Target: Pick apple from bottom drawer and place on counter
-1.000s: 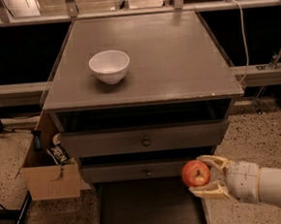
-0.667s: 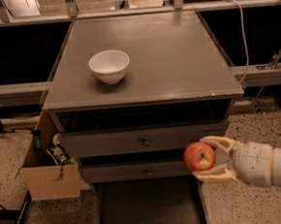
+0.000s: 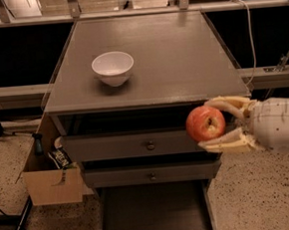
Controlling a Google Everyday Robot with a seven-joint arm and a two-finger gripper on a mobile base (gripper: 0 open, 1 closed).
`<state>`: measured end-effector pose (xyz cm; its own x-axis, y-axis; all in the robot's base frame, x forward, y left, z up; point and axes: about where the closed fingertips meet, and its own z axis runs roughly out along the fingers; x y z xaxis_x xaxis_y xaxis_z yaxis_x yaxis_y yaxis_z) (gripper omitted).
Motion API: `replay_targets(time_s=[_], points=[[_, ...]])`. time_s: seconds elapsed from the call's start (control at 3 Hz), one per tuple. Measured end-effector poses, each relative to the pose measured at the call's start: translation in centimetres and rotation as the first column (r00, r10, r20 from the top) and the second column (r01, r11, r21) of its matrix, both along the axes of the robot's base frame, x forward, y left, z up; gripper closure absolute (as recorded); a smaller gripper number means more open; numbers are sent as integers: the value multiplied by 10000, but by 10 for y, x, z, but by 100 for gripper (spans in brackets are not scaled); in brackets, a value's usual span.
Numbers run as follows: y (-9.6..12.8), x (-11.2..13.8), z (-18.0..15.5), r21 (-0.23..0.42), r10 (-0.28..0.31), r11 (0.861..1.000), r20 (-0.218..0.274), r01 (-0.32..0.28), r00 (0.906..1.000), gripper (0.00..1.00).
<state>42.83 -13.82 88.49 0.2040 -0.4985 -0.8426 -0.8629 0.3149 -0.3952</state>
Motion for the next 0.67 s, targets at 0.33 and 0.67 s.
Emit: replay_targets(time_s=[0.33, 0.67], points=[[15, 27, 69, -26, 283, 9996, 328, -282, 9991, 100], [40, 64, 128, 84, 445, 9990, 411, -448, 9982, 100]])
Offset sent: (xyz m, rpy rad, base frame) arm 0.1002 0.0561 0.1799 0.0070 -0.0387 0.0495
